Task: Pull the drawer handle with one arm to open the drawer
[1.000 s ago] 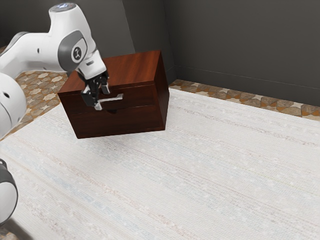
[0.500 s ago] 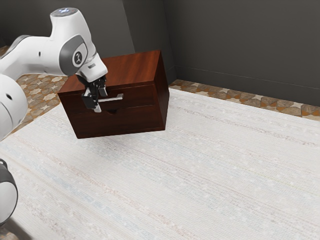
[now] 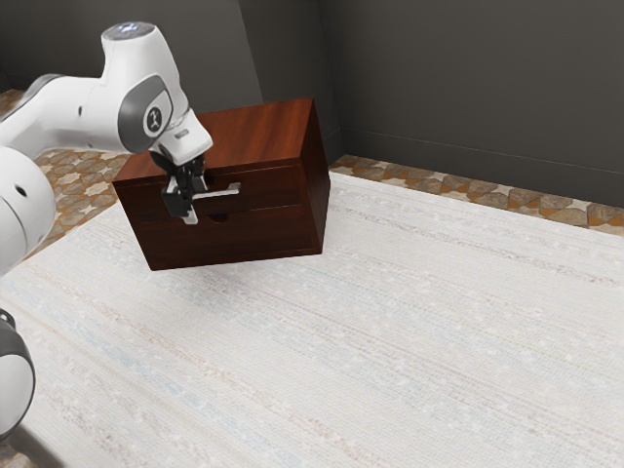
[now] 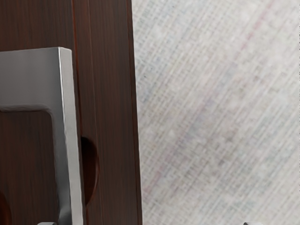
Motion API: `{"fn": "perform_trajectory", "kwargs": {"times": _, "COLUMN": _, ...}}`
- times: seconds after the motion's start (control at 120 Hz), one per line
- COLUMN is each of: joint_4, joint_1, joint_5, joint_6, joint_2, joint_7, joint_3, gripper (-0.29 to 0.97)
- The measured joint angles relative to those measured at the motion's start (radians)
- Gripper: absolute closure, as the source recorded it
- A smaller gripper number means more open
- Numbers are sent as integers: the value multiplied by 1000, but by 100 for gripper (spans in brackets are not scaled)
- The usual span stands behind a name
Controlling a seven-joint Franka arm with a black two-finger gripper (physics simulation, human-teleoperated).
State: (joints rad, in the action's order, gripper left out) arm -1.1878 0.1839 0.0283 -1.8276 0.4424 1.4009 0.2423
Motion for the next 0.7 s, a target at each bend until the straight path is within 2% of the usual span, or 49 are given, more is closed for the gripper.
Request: {"fn": "perform_trajectory", "kwargs": {"times": 0.7, "joint_4": -222, "joint_1": -28, "joint_5": -2, "joint_6": -35, "joint_2": -145, "joint_7": -48, "joint_3": -1, "gripper": 18}}
